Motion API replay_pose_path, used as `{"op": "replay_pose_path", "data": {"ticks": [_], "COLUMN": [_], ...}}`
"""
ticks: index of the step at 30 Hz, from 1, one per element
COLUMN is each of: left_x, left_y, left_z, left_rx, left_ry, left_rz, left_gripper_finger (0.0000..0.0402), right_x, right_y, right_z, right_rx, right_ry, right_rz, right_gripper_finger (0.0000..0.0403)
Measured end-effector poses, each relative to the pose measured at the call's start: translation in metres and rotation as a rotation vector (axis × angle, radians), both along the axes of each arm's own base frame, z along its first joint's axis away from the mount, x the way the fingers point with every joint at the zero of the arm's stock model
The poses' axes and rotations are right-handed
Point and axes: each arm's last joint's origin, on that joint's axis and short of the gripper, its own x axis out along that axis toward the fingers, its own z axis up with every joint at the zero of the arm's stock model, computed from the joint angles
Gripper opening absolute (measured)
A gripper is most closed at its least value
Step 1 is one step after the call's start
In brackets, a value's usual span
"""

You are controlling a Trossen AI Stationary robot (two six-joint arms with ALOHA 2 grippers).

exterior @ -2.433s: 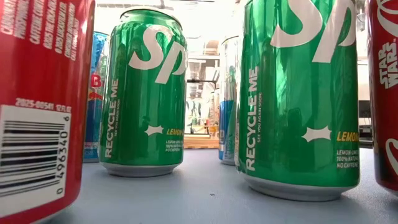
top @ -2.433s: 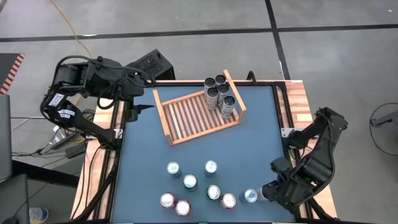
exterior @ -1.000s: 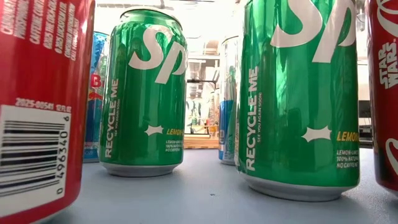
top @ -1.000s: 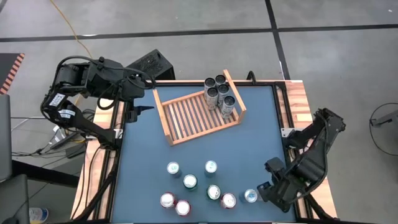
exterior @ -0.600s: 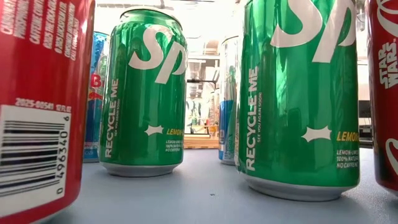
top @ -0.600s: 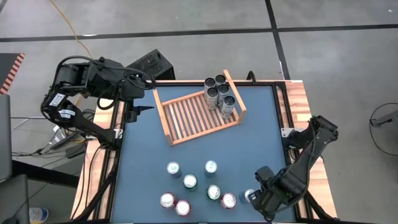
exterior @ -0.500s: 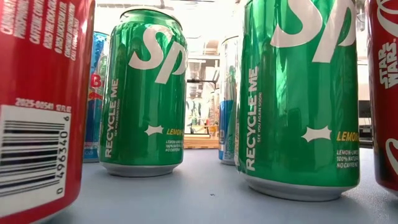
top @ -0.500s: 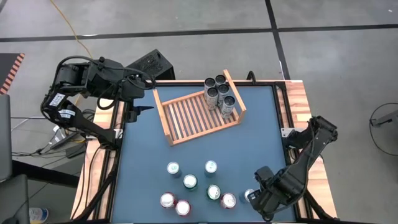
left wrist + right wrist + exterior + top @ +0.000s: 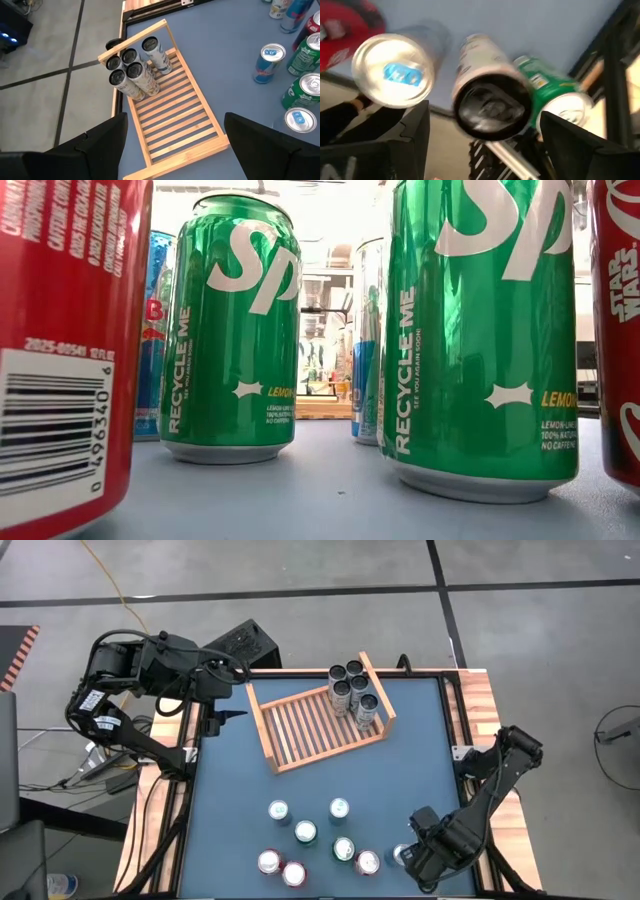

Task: Place canned beverage on shelf
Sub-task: Put the white-yellow soda can on the shelf aligned with the other white-yellow soda cans

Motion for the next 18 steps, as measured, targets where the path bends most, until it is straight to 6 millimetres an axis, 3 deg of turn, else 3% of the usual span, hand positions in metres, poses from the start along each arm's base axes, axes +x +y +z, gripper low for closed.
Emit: {"op": "replay_pose_path", "data": {"ticks": [4,13,18], "left_x": [0.001,0.001,0.001], "left_y": [0.0,0.0,0.0], "left_z": [0.001,0.001,0.002], "left_rx": [0.0,0.015,0.017], "left_ry": [-0.013,-0.01,-0.019], "left_rz": [0.0,-0.001,-0.002], "left_gripper_finger": [0.0318,0.0318,0.0318], "right_x": [-0.002,0.0,0.001], "right_y": [-0.003,0.003,-0.001], "right_z": [0.001,-0.026,-0.03], "right_rx": [-0.01,0.023,0.02], "right_ry": [0.008,-0.004,0.021], "right_rz": [0.001,0.018,0.029], "right_gripper_finger": [0.0294,0.0291,0.0289]}}
